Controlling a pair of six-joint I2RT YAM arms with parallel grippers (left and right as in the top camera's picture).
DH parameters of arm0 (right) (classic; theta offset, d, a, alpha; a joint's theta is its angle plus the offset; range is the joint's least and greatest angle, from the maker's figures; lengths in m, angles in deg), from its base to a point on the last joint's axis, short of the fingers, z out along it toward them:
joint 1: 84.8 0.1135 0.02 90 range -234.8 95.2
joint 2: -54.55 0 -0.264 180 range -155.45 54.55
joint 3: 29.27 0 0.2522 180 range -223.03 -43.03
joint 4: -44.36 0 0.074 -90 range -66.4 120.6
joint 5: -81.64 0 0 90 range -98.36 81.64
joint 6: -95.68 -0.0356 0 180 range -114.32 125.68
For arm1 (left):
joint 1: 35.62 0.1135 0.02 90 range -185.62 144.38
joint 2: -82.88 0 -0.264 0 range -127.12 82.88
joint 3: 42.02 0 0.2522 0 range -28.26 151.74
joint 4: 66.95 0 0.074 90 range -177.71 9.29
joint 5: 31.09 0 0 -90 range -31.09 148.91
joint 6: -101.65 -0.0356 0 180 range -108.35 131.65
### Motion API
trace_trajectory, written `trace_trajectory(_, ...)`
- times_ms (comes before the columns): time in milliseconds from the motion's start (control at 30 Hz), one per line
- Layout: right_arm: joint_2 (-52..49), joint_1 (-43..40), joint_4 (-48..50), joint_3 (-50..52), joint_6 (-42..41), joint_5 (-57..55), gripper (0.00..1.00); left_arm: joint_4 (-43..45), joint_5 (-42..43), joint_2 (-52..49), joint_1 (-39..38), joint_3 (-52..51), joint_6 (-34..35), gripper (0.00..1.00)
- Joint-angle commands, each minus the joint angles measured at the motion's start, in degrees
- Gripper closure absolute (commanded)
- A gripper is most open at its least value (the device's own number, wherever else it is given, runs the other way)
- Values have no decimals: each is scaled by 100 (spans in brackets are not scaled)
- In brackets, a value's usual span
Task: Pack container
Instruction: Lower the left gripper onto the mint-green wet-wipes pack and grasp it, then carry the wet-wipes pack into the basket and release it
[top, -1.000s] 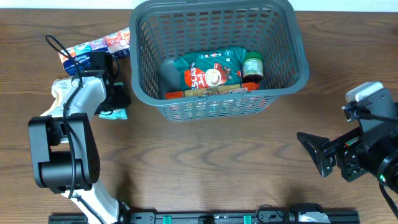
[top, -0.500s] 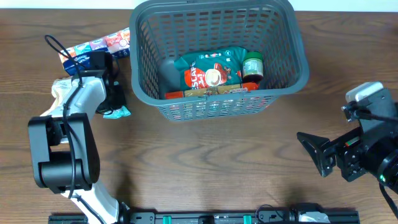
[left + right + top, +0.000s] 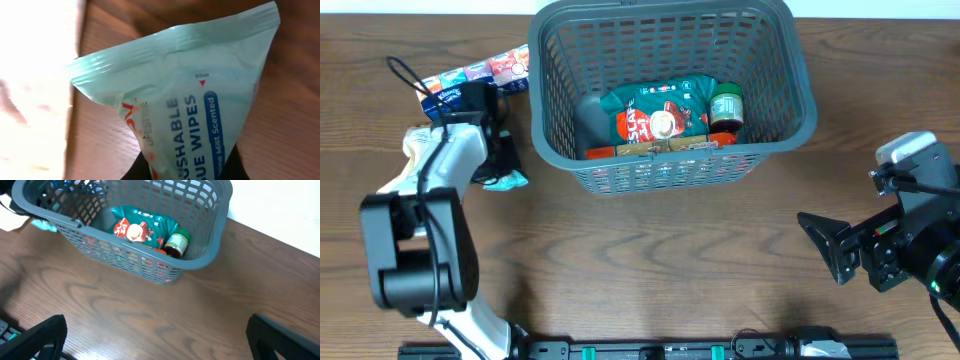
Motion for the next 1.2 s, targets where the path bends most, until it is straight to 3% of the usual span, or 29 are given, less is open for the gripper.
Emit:
trace_trajectory(0, 11, 37, -15, -4, -57, -15, 1, -22, 52, 713, 210, 216, 219, 95)
trace_trajectory(300, 11, 37, -15, -4, -57, -15, 1, 52, 404, 2173, 765, 216, 238, 94)
trace_trajectory(600, 11, 37, -15, -4, -57, -15, 1, 184, 452, 3366, 809, 216, 236, 94)
trace_trajectory(1167, 11, 37, -15, -4, -57, -15, 1, 656, 2037, 4741, 791, 216, 26, 94)
